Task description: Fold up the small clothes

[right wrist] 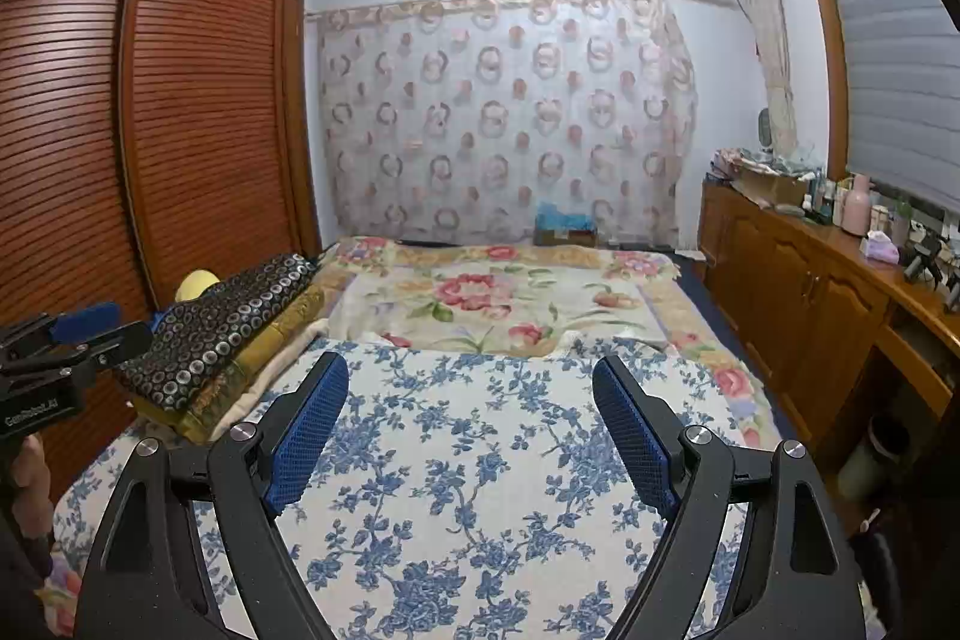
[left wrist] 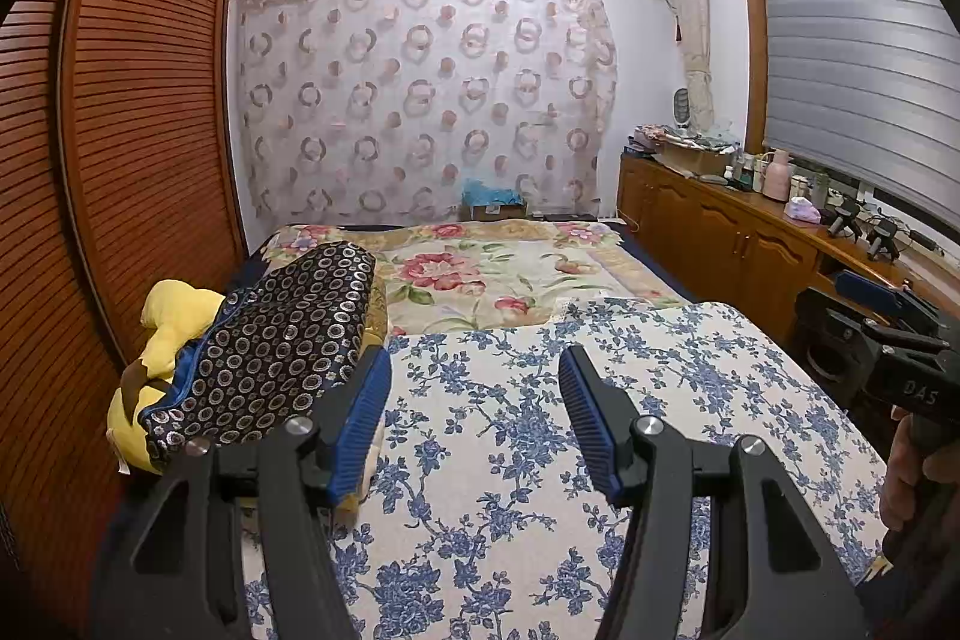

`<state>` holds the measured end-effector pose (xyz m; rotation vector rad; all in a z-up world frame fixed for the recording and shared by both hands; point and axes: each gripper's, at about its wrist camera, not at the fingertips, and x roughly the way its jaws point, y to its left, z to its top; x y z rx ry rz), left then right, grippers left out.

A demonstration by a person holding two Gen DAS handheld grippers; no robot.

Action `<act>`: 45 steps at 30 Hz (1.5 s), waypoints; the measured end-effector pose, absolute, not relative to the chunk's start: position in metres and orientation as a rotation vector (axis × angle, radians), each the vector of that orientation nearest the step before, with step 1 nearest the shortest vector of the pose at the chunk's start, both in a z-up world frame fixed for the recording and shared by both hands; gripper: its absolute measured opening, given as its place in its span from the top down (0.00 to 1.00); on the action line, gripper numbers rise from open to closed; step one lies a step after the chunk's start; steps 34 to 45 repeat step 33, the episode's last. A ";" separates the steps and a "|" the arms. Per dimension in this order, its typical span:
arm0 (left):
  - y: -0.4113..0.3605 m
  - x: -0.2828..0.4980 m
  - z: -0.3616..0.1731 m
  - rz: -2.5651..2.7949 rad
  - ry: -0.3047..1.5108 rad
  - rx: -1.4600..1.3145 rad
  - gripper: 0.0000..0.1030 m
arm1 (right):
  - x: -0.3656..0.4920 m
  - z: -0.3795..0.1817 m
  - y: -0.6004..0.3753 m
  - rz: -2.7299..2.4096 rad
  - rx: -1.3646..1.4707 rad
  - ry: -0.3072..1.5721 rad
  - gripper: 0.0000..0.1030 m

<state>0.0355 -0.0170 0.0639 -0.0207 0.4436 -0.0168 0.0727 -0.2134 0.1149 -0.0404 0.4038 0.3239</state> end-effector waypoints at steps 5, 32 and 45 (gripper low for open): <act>-0.017 0.036 0.064 -0.017 0.444 -0.022 0.44 | 0.073 0.113 -0.212 0.323 -0.041 0.405 0.17; -0.016 0.035 0.065 -0.016 0.438 -0.024 0.44 | 0.074 0.113 -0.214 0.323 -0.038 0.404 0.17; -0.016 0.035 0.065 -0.014 0.439 -0.024 0.44 | 0.074 0.114 -0.213 0.323 -0.037 0.404 0.17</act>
